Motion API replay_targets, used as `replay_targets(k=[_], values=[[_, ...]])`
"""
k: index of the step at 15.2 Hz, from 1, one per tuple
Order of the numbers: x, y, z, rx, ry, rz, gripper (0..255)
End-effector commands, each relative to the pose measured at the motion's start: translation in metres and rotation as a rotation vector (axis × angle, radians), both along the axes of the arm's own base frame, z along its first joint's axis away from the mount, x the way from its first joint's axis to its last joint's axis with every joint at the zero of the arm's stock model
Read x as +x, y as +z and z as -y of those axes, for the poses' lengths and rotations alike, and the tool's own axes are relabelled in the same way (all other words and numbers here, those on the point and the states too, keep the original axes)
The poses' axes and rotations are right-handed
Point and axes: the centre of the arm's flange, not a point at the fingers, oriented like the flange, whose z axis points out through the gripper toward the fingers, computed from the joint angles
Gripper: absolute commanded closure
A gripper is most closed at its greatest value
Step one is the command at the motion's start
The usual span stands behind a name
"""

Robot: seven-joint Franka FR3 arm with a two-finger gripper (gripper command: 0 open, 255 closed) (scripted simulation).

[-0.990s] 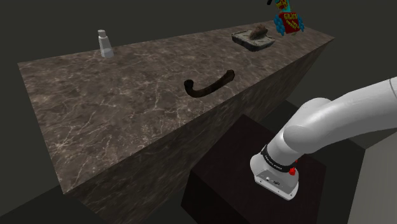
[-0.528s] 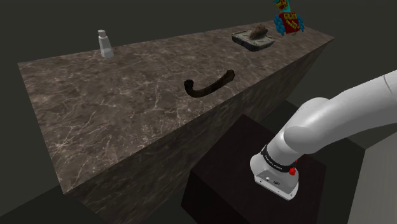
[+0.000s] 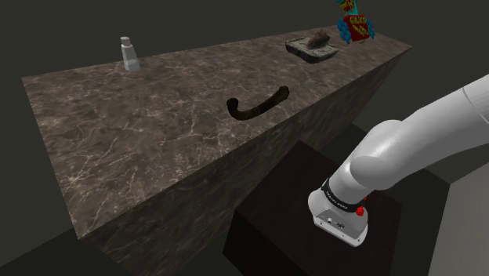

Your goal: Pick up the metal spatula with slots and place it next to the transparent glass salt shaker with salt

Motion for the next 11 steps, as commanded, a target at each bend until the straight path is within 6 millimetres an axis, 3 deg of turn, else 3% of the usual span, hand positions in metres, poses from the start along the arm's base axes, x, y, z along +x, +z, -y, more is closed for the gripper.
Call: replay_targets(k=[1, 11], values=[[0.008, -0.001, -0.009, 0.000, 0.000, 0.000, 255], [0.086, -0.040, -0.108, 0.000, 0.000, 0.000, 255]])
